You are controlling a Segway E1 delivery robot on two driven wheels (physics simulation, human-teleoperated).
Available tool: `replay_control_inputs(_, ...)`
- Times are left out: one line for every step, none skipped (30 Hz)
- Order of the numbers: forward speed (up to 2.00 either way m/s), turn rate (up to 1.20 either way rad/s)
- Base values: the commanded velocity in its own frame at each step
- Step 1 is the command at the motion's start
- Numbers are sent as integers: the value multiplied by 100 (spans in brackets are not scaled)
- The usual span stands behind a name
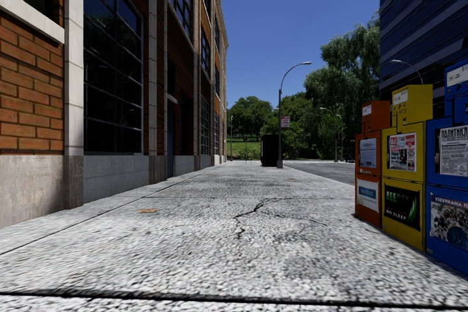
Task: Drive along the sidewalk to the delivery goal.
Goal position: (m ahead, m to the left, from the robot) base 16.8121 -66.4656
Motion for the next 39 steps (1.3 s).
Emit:
replay_control_inputs(0, 0)
replay_control_inputs(0, 0)
replay_control_inputs(0, 0)
replay_control_inputs(0, 0)
replay_control_inputs(0, 0)
replay_control_inputs(0, 0)
replay_control_inputs(6, 0)
replay_control_inputs(6, 0)
replay_control_inputs(12, 0)
replay_control_inputs(19, 0)
replay_control_inputs(22, 0)
replay_control_inputs(22, 0)
replay_control_inputs(31, 0)
replay_control_inputs(37, 0)
replay_control_inputs(43, 0)
replay_control_inputs(50, 0)
replay_control_inputs(50, 0)
replay_control_inputs(57, 0)
replay_control_inputs(60, 0)
replay_control_inputs(61, 0)
replay_control_inputs(61, 0)
replay_control_inputs(62, 0)
replay_control_inputs(62, 0)
replay_control_inputs(63, 0)
replay_control_inputs(64, 0)
replay_control_inputs(64, 0)
replay_control_inputs(64, 0)
replay_control_inputs(64, 0)
replay_control_inputs(64, 0)
replay_control_inputs(64, 0)
replay_control_inputs(64, 0)
replay_control_inputs(65, 0)
replay_control_inputs(65, 0)
replay_control_inputs(66, 0)
replay_control_inputs(67, 0)
replay_control_inputs(67, 0)
replay_control_inputs(70, 0)
replay_control_inputs(73, 0)
replay_control_inputs(87, 0)
